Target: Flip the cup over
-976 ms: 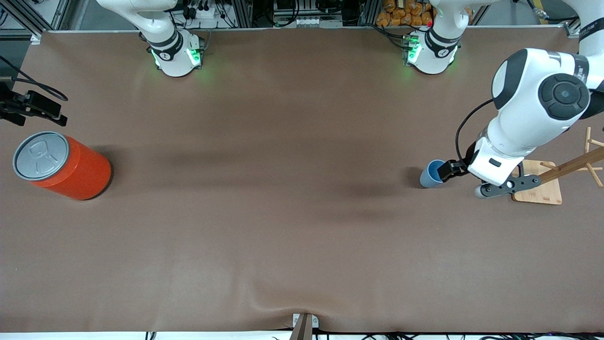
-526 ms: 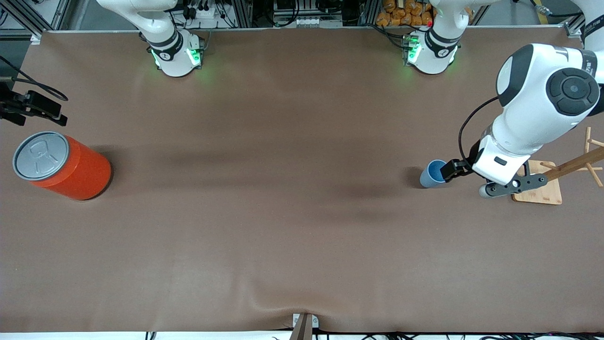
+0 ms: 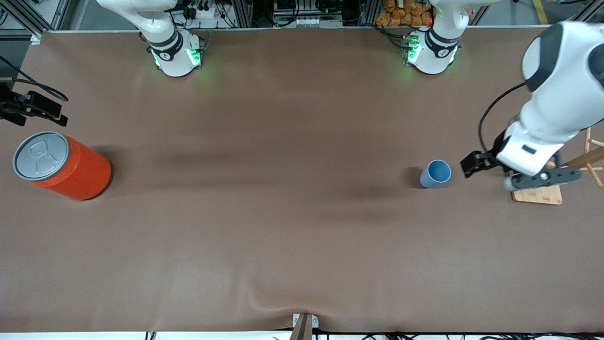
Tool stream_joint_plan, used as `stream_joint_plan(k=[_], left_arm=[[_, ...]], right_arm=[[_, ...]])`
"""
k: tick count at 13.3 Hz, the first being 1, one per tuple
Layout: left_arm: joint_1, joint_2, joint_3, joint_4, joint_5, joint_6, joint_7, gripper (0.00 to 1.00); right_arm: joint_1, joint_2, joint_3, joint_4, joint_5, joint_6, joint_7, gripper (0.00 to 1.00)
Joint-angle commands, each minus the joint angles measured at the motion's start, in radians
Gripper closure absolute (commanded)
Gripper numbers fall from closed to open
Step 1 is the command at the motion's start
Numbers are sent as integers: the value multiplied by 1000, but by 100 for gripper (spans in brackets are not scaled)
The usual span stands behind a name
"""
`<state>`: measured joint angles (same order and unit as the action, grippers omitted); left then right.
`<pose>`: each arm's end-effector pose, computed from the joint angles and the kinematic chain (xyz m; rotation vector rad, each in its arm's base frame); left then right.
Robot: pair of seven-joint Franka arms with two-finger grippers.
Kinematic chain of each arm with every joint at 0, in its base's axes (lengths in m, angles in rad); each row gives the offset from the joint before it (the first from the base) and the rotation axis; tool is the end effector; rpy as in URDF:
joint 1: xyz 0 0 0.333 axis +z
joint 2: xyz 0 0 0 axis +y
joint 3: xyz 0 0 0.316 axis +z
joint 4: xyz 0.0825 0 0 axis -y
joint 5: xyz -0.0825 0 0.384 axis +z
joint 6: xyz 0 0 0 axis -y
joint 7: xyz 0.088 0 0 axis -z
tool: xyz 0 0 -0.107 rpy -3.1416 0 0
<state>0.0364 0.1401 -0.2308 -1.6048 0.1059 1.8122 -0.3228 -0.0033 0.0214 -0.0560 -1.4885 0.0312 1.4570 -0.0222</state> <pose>0.6043 -0.1016 0.5506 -3.0828 -0.1698 -0.1346 0.5490 -0.0286 0.6414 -3.1081 0.0535 0.0802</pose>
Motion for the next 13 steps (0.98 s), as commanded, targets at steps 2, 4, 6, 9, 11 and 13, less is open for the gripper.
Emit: stream_joint_plan(k=[2, 4, 6, 9, 11, 13], left_arm=[[-24, -105, 56, -3, -12, -94, 83, 0], [-24, -151, 96, 3, -38, -140, 137, 0], [-24, -184, 161, 2, -84, -186, 212, 0], [-35, -186, 214, 35, -101, -209, 254, 0], [-35, -194, 232, 37, -103, -211, 257, 0], [-36, -194, 235, 34, -106, -266, 240, 0]], right_arm=[[8, -3, -2, -1, -7, 3, 13, 0], [8, -3, -2, -1, -7, 5, 13, 0], [8, -3, -2, -1, -7, 5, 13, 0], [8, -3, -2, -1, -7, 5, 13, 0], [8, -3, -2, -1, -7, 5, 13, 0], [8, -3, -2, -1, -7, 6, 13, 0]])
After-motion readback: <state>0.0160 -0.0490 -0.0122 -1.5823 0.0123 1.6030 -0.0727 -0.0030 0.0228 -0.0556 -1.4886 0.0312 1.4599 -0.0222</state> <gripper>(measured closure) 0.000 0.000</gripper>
